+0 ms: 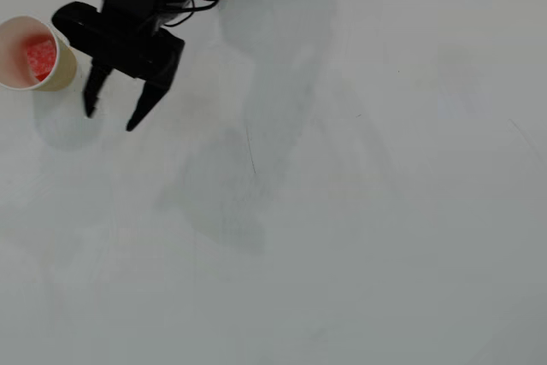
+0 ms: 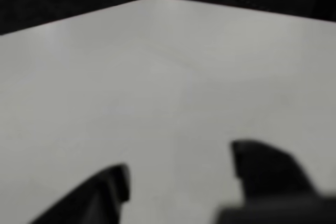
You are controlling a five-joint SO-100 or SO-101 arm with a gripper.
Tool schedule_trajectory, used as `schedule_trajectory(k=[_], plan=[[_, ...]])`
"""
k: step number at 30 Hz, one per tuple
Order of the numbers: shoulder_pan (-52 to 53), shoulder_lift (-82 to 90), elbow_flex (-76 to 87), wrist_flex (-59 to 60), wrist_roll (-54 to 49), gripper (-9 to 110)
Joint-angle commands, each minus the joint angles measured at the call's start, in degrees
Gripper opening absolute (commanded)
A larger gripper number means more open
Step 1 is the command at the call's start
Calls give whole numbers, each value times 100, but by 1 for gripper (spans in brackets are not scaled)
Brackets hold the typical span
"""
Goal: Pick up the cube and drop it in the cup.
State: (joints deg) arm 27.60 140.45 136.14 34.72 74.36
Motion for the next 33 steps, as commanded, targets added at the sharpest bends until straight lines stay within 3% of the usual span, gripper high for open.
schedule_trajectory(k=[1, 14, 33], plan=[[-457, 536, -26, -18, 0, 9], [-1802, 2074, 1723, 290, 0, 3], [-1934, 3911, 3516, 1828, -9, 0]])
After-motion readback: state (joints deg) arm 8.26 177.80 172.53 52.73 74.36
